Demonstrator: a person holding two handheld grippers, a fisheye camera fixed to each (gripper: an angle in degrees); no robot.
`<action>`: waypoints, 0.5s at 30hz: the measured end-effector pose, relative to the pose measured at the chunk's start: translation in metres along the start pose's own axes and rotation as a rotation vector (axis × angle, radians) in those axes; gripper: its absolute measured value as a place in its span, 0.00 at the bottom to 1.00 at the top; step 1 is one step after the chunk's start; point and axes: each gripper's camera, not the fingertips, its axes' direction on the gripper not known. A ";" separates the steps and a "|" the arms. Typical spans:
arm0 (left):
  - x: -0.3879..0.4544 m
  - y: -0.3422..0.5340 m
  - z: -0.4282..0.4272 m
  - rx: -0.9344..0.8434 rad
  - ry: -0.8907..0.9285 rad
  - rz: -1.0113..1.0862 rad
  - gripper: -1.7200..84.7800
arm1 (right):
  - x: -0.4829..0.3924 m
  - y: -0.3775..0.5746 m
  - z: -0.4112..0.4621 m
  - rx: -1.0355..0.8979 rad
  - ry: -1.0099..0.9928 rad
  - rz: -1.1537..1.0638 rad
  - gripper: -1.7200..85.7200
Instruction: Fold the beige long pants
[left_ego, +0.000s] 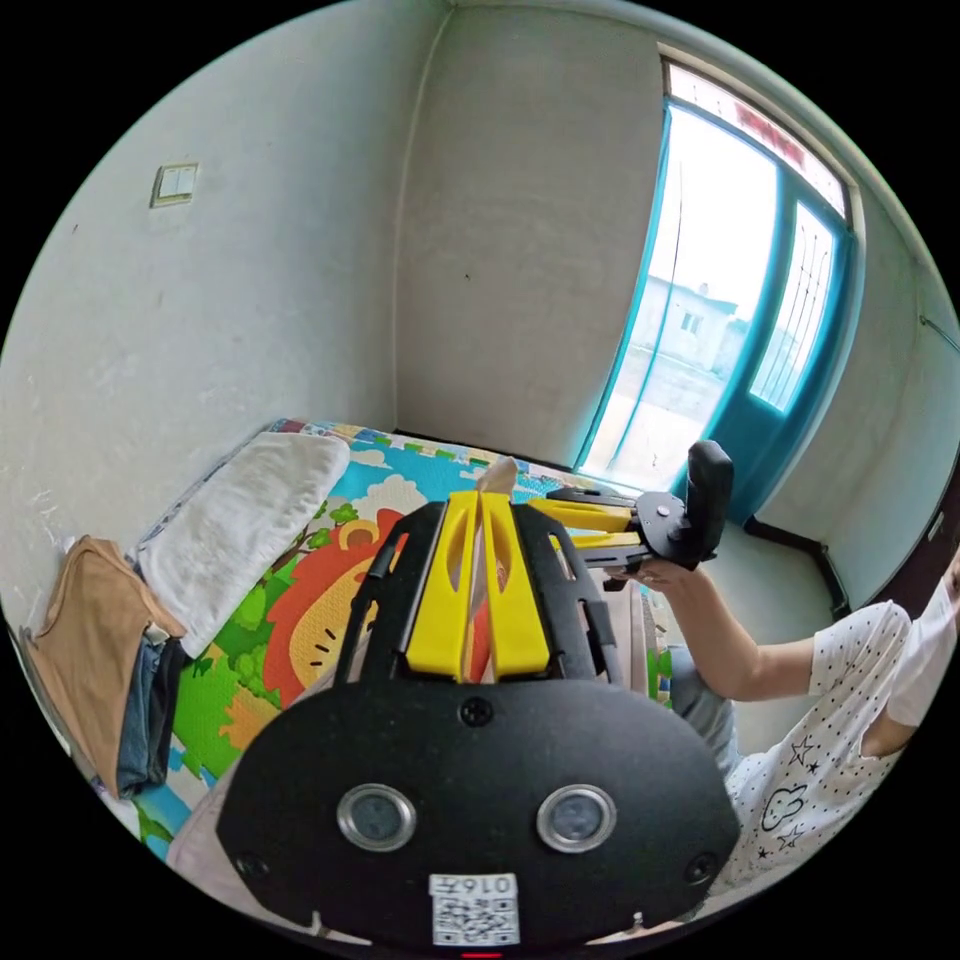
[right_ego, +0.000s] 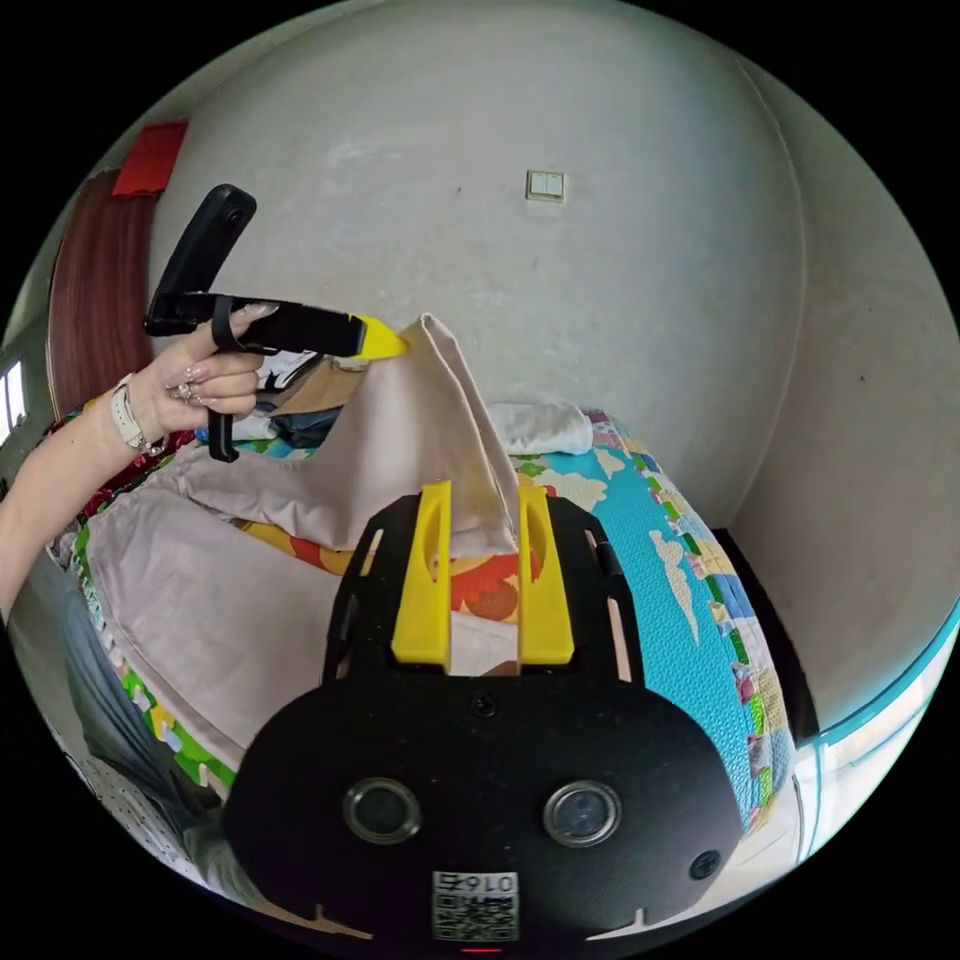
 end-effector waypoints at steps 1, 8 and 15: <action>0.001 -0.002 0.001 -0.003 0.000 0.002 0.01 | -0.002 -0.001 0.002 -0.005 0.004 -0.003 0.13; -0.001 -0.012 0.017 -0.040 0.004 -0.004 0.02 | -0.031 -0.010 0.018 -0.161 -0.033 -0.103 0.04; -0.015 -0.014 0.059 -0.234 0.088 -0.005 0.10 | -0.061 0.006 0.020 -0.364 -0.135 -0.368 0.02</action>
